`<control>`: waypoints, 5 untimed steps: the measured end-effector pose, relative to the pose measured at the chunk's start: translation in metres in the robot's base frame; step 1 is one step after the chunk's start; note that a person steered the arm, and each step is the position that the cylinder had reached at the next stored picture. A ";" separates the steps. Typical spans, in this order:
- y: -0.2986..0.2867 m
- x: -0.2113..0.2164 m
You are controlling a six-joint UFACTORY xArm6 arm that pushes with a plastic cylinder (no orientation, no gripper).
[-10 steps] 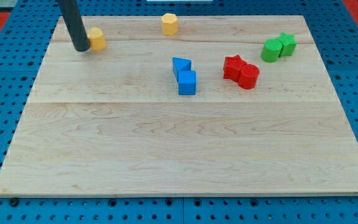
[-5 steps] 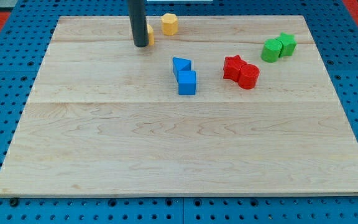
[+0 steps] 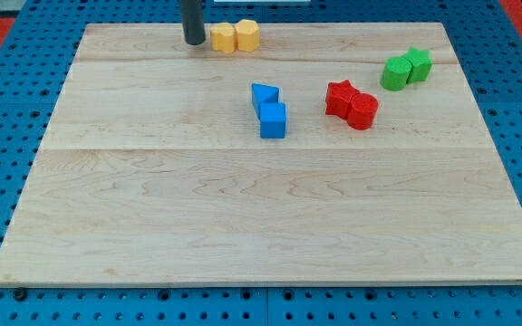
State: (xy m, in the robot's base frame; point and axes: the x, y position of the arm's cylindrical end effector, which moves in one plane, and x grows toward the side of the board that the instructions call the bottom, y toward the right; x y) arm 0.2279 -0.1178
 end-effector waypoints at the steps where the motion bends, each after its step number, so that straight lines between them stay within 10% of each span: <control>1: 0.016 0.016; 3: 0.135 0.100; 5: 0.226 0.070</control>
State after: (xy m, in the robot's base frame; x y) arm 0.2977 0.1087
